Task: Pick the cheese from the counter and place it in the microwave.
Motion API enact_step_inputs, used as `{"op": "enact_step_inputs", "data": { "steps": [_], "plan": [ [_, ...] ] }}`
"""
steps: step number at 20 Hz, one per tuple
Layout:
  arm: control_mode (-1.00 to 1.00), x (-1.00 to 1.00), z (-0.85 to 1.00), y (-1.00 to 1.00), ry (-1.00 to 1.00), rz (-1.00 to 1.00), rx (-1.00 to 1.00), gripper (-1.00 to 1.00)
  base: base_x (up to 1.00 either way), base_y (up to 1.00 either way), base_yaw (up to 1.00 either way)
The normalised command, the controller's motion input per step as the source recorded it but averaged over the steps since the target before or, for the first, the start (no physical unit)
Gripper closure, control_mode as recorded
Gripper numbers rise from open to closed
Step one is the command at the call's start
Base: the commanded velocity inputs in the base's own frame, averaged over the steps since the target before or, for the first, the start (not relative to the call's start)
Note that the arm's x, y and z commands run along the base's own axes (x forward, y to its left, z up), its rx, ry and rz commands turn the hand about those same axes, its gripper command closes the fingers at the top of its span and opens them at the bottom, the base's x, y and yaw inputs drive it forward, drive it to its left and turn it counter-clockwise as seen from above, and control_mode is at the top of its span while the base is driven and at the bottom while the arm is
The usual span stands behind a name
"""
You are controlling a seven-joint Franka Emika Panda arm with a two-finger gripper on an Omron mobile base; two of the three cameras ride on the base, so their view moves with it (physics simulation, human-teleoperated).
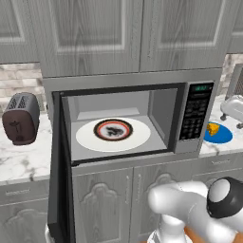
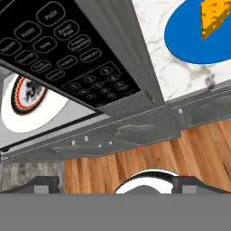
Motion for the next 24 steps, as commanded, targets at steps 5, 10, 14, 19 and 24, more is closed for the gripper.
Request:
{"op": "enact_step_inputs", "data": {
  "steps": [5, 10, 14, 19, 24],
  "plan": [
    [-1.00, 0.41, -0.34, -0.50, 0.00, -0.14, 0.12, -1.00, 0.00, 0.00, 0.00],
    [-1.00, 0.24, -0.53, -0.31, -0.11, -0.01, 0.05, -1.00, 0.00, 0.00, 0.00],
    [-1.00, 0.16, -0.62, -0.42, -0.17, 0.01, 0.00, -1.00, 0.00, 0.00, 0.00],
    [-1.00, 0.45, -0.32, -0.23, -0.09, 0.02, 0.00, -1.00, 0.00, 0.00, 0.00],
    [-1.00, 0.36, -0.34, -0.10, -0.14, 0.08, 0.00, -1.00, 0.00, 0.00, 0.00]
  ]
}}
